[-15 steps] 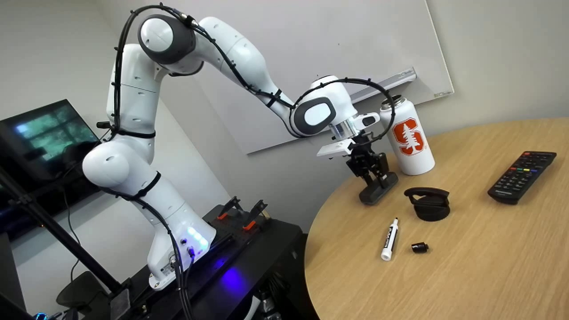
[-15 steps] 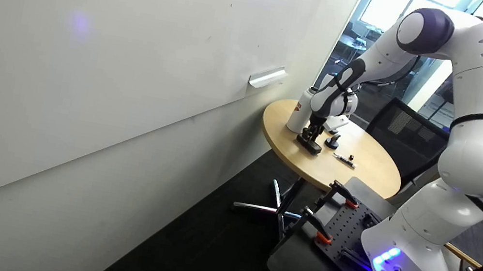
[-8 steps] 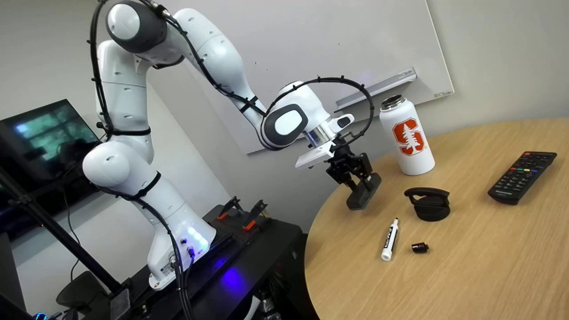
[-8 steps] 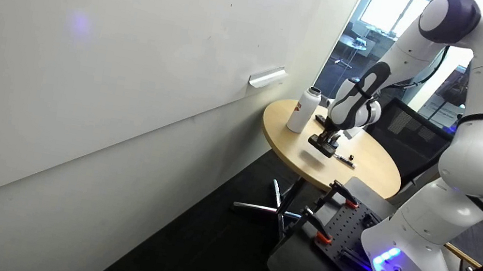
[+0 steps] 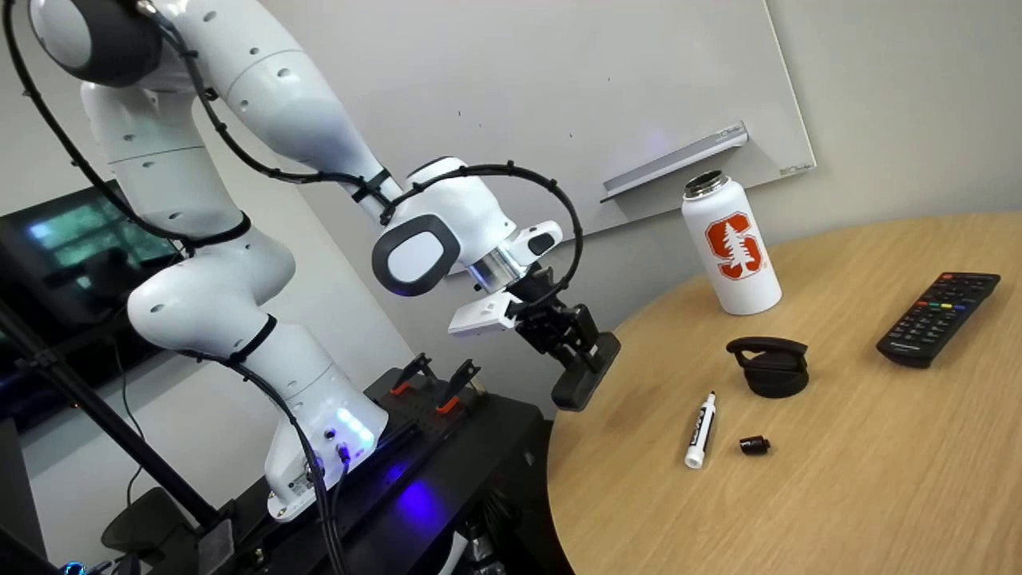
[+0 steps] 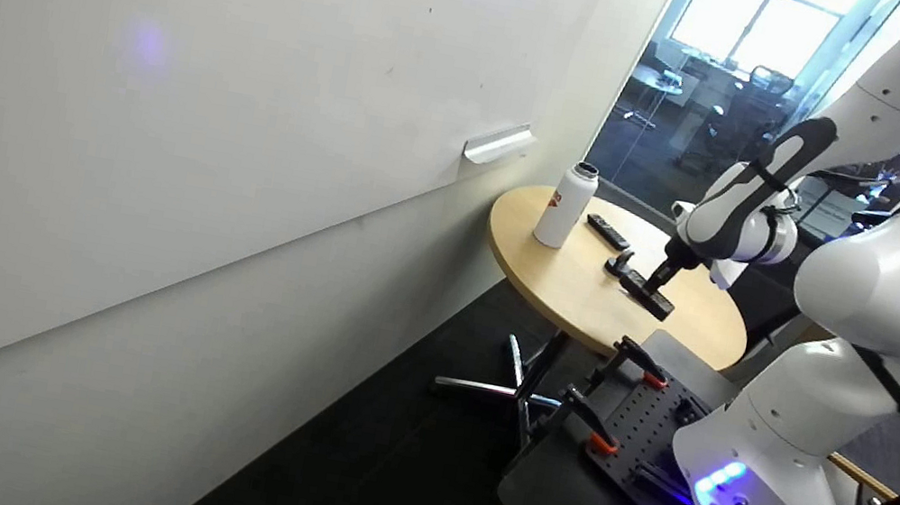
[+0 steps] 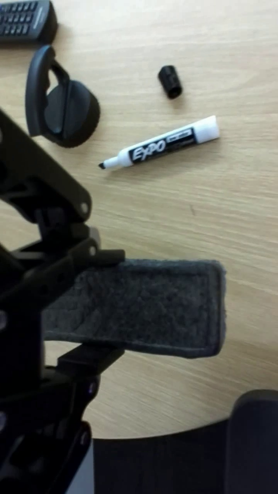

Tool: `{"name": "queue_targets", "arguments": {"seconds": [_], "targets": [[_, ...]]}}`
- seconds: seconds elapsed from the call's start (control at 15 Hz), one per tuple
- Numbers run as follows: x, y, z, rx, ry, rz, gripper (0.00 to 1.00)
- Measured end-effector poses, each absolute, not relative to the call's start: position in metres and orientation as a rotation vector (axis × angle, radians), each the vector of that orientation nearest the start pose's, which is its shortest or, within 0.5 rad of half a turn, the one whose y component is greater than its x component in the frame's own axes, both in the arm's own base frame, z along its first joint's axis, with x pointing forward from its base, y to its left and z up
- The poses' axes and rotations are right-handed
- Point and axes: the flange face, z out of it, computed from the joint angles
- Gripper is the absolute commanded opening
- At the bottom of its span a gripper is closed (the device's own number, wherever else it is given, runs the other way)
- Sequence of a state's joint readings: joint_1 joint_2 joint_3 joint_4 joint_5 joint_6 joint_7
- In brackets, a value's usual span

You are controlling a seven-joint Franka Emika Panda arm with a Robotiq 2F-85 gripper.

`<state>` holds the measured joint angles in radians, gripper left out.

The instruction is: Move the duster forward

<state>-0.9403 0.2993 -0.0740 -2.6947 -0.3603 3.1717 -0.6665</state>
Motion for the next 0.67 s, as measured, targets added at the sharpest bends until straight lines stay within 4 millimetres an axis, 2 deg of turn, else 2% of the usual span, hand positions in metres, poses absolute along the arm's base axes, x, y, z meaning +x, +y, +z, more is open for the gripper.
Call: {"name": "queue_targets", "arguments": {"seconds": [0.13, 0.33, 0.47, 0.67], "targets": [[0.217, -0.342, 0.159, -3.296, 0.098, -0.149, 0.27], [0.202, -0.357, 0.164, -3.297, 0.255, -0.165, 0.27], [0.204, -0.368, 0.169, -3.306, 0.361, -0.162, 0.27], [0.223, -0.379, 0.172, -3.324, 0.475, -0.113, 0.27]]}}
